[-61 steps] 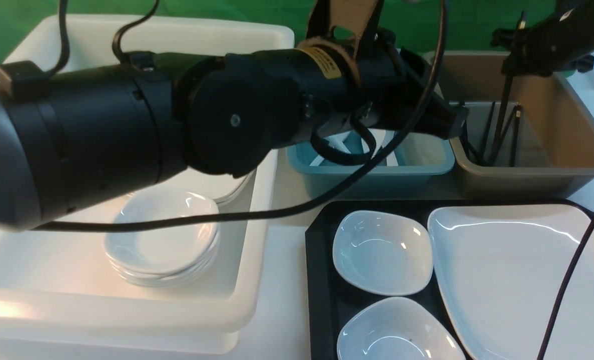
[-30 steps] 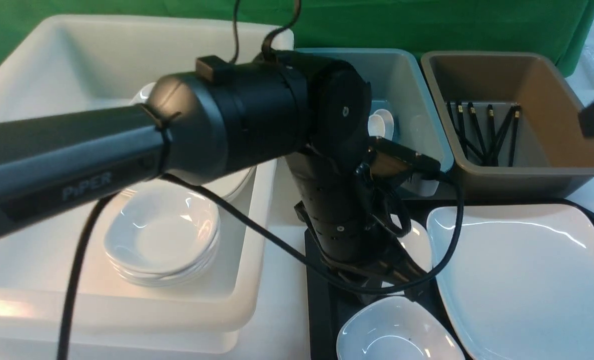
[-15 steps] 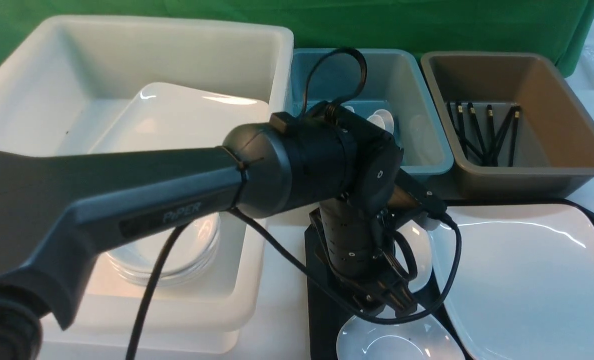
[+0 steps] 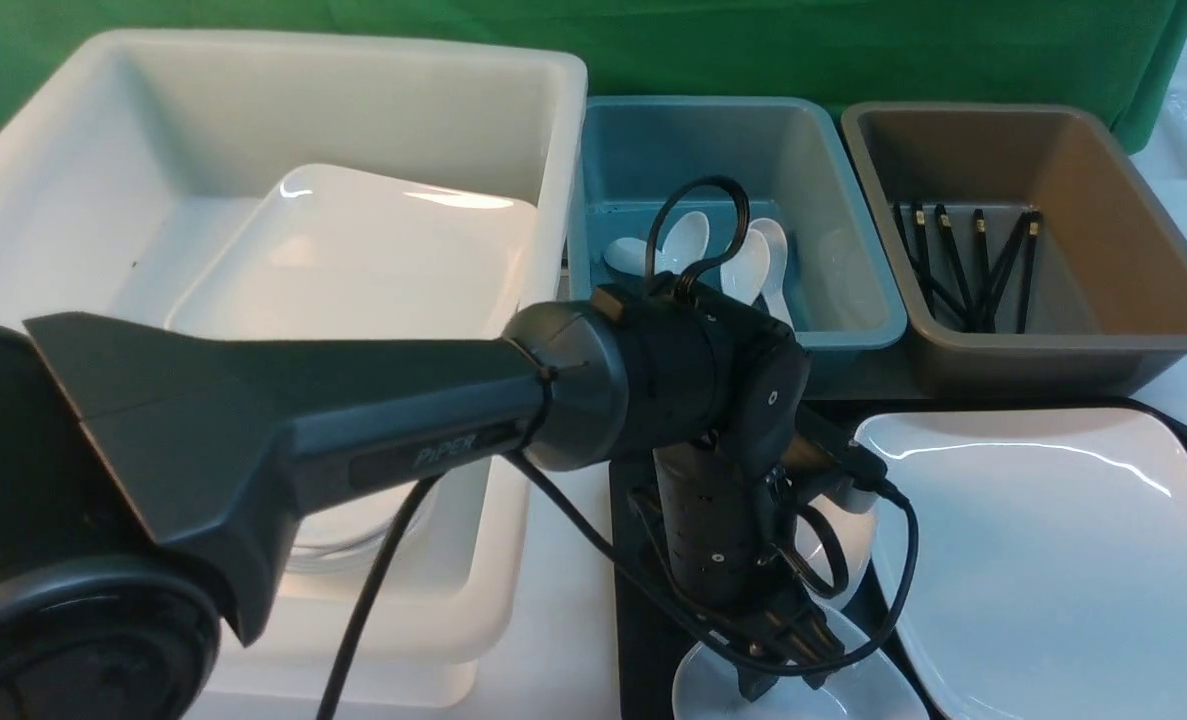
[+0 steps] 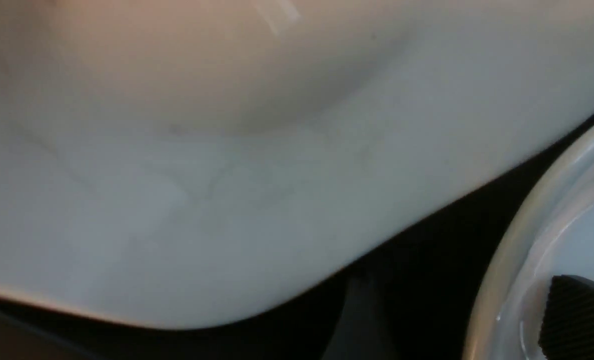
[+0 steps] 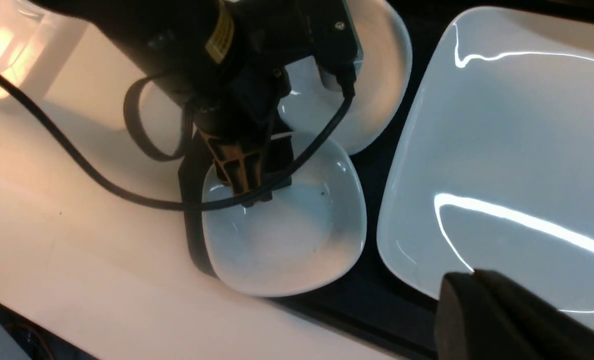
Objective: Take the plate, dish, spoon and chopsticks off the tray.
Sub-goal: Use the left arm to grab a small plate from the dinner plate, then use the left arm to put the small plate into the large storage box on the left
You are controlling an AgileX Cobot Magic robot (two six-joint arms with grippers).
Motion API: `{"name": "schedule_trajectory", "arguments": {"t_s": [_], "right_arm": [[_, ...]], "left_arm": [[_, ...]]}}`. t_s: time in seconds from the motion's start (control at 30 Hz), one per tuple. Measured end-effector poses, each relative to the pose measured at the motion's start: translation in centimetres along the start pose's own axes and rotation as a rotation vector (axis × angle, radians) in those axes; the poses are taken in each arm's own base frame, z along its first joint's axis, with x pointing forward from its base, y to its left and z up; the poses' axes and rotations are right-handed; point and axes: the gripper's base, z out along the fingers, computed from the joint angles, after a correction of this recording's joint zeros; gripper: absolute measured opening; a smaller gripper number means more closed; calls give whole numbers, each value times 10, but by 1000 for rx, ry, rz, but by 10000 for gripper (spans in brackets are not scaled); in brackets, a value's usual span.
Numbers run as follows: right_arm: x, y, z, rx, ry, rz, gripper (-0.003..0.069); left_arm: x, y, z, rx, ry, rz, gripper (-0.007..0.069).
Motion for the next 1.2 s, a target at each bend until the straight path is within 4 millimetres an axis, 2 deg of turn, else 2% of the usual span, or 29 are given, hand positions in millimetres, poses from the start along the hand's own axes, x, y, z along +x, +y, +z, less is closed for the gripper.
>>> {"name": "schedule_trajectory", "arguments": {"t_s": [0.13, 0.17, 0.2, 0.27, 0.5, 0.6, 0.73, 0.77, 0.8, 0.87, 1.0, 1.13, 1.2], "right_arm": [[0, 0, 0, 0, 0, -2, 20], [0, 0, 0, 0, 0, -3, 20], [0, 0, 0, 0, 0, -4, 20], [0, 0, 0, 0, -1, -8, 20], [0, 0, 0, 1, -3, -29, 20], [0, 0, 0, 0, -3, -29, 20], [-1, 2, 0, -26, -9, -63, 20], [-1, 5, 0, -52, -13, -74, 20], [-1, 5, 0, -52, -12, -84, 20], [-2, 10, -1, -108, -25, -102, 20], [-8, 20, -10, -187, -62, -137, 20], [-21, 32, -32, -255, -157, -220, 20], [-29, 38, -41, -289, -200, -260, 20]], "left_arm": [[3, -1, 0, 14, 29, -6, 293], [3, -1, 0, 14, 29, -6, 293], [4, -2, 0, 20, 42, -8, 220], [4, -3, -1, 32, 52, -15, 158], [5, -5, -8, 46, 71, -44, 136], [4, -7, -20, 43, 71, -40, 99], [-3, -11, -57, 36, -3, -26, 32], [-5, -12, -70, 28, -30, -20, 29], [-6, -12, -75, 28, -40, -20, 28], [-8, -16, -102, 24, -109, -9, 27], [-8, -19, -145, 18, -216, 5, 27], [1, -4, -187, 31, -324, -46, 27], [13, 14, -214, 18, -391, -97, 27]]}}
